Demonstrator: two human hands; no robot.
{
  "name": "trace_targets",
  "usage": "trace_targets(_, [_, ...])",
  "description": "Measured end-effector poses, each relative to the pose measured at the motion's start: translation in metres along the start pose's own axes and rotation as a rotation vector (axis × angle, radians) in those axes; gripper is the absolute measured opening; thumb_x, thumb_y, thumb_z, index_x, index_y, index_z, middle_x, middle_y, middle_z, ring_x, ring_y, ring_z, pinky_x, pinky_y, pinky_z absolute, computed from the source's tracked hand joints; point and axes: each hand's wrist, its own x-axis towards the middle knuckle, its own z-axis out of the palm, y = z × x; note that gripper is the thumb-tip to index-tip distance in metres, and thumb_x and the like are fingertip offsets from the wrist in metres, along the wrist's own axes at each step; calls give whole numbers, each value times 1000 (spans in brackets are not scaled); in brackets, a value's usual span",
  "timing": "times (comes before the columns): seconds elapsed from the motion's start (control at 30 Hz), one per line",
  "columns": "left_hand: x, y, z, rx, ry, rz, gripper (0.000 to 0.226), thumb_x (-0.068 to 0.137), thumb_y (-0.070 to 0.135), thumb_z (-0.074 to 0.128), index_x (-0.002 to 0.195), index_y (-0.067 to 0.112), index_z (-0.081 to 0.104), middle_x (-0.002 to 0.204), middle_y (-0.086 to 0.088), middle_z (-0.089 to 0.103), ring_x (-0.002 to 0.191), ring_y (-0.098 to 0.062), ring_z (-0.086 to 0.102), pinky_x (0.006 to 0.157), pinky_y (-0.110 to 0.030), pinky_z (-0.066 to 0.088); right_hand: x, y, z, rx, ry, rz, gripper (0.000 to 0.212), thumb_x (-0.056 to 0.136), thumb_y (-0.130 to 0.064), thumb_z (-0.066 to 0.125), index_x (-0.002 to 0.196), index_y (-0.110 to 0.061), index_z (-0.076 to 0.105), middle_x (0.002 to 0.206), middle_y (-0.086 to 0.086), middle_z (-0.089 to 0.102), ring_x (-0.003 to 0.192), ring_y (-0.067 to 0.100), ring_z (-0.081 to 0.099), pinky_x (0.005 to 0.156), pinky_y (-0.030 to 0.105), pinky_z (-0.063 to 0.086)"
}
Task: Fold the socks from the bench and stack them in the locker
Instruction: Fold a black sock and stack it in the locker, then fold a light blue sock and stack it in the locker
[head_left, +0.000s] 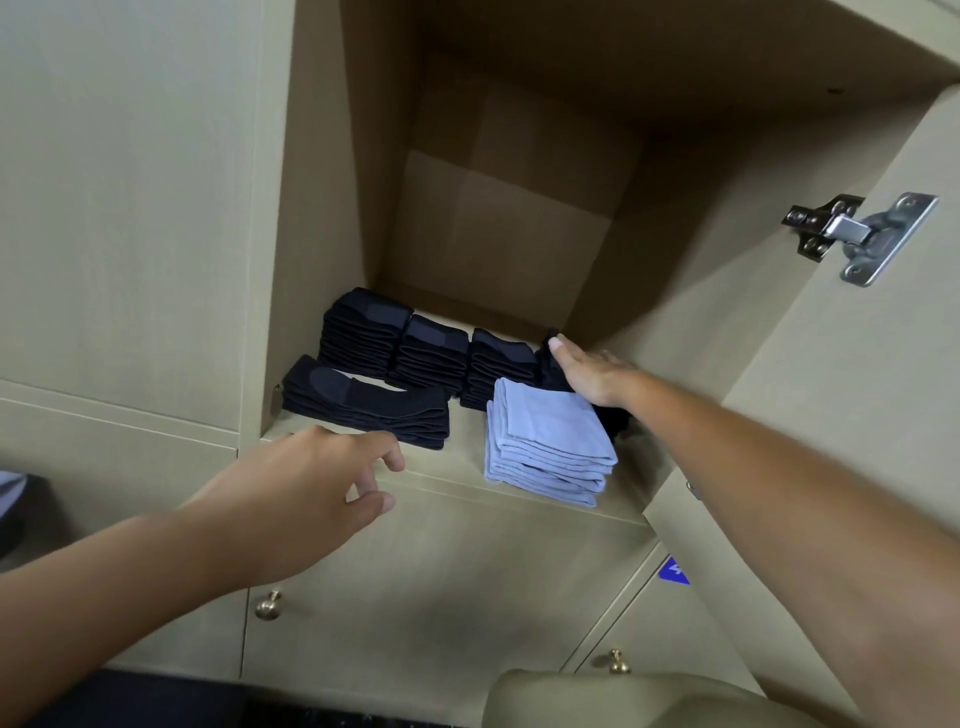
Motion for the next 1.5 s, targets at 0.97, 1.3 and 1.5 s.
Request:
trace_targets(0.97, [-23,-21,-42,198,40,-59,21,102,46,53,122,42,52,102,17,69,90,-10,60,69,-25,43,-92,-55,13,126,532,-410,27,104,-40,48,118,-22,62,115,-2,64,114,22,54,96,44,46])
trace_targets(1.3, [-37,-36,-51,190,44,-93,16,100,48,56,115,43,54,96,23,69,85,-3,59,77,-28,49,-156,-100,51,135,560,-651,28,103,-37,50,123,-21,61,120,-8,62,121,16,45,102,31,35])
trace_targets(1.5, [-45,-57,-59,190,25,-169,18,98,51,59,114,43,58,87,28,67,76,7,57,80,-25,51,-171,-115,63,158,557,-791,26,102,-36,53,122,-23,62,119,-9,62,121,13,44,95,26,31])
